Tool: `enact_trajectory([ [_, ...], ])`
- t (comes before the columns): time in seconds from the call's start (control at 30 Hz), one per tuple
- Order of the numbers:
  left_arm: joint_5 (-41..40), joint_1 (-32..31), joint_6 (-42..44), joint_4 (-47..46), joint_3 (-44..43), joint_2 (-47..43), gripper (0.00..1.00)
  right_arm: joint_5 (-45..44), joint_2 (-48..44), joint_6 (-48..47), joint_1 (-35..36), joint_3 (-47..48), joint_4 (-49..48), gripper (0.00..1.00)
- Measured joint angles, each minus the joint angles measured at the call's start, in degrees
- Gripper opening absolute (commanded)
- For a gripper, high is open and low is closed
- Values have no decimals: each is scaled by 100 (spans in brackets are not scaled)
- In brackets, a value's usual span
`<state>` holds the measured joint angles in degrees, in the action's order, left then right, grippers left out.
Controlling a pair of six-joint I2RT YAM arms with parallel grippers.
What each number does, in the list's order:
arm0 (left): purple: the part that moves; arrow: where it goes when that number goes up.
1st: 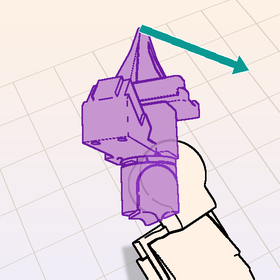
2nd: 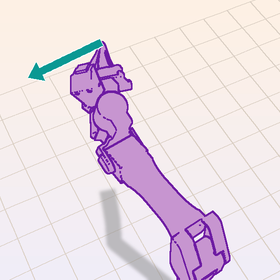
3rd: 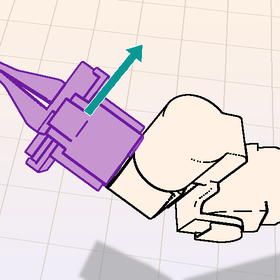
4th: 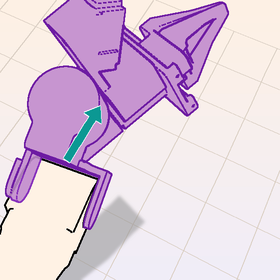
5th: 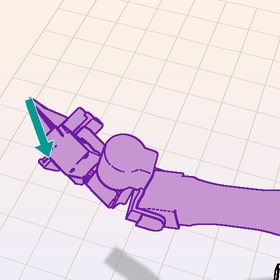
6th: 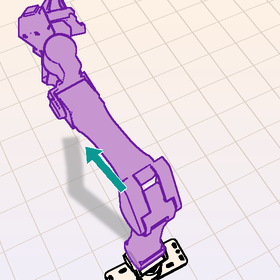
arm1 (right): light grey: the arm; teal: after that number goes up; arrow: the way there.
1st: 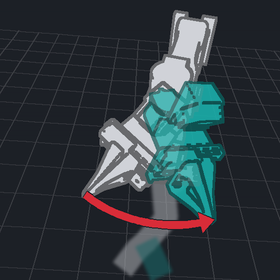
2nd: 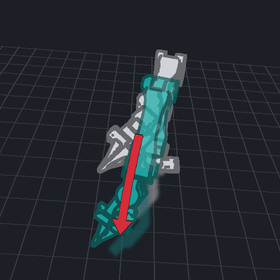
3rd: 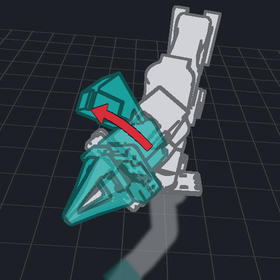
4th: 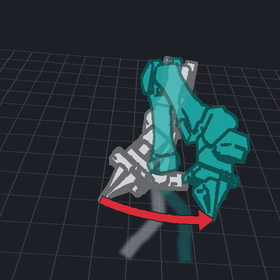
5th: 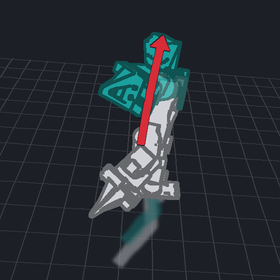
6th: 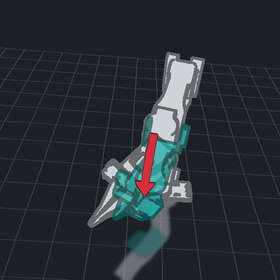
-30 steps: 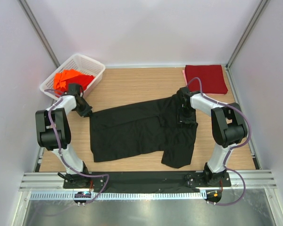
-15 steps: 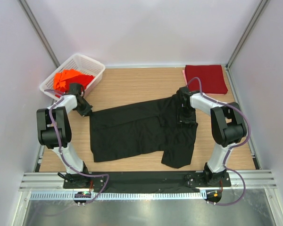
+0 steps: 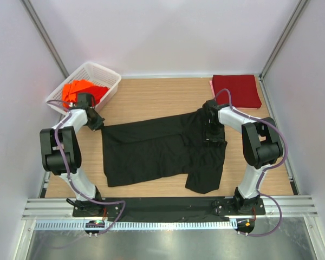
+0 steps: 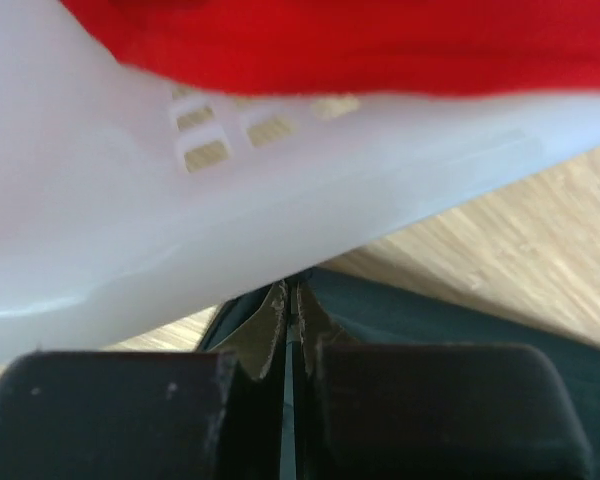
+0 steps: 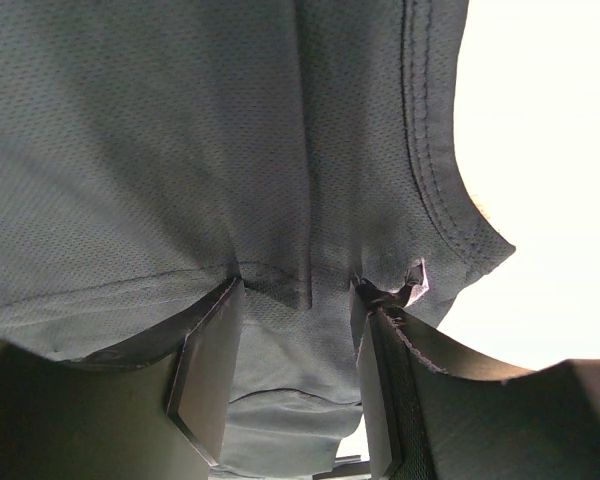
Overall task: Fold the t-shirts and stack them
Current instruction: Fold the tshirt
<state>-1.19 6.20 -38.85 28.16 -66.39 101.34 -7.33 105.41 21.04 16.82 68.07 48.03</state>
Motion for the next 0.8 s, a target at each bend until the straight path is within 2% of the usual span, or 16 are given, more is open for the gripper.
enact_trajectory([
  [0.3, -127, 13, -15, -175, -15, -46, 2, 0, 11, -15, 0, 17, 13, 54],
  [0.37, -162, 13, 0, -173, -87, 59, 10, 0, 11, -15, 0, 17, 13, 54],
  [0.5, -297, -9, 50, -76, -302, 223, 34, 2, 13, -17, 0, 17, 13, 54],
  [0.67, -433, -22, 74, 66, -382, 164, 47, 2, 13, -17, 0, 28, 28, 54],
  [0.8, -492, -72, 120, 278, -101, -339, 47, 0, 13, -15, 0, 42, 48, 54],
])
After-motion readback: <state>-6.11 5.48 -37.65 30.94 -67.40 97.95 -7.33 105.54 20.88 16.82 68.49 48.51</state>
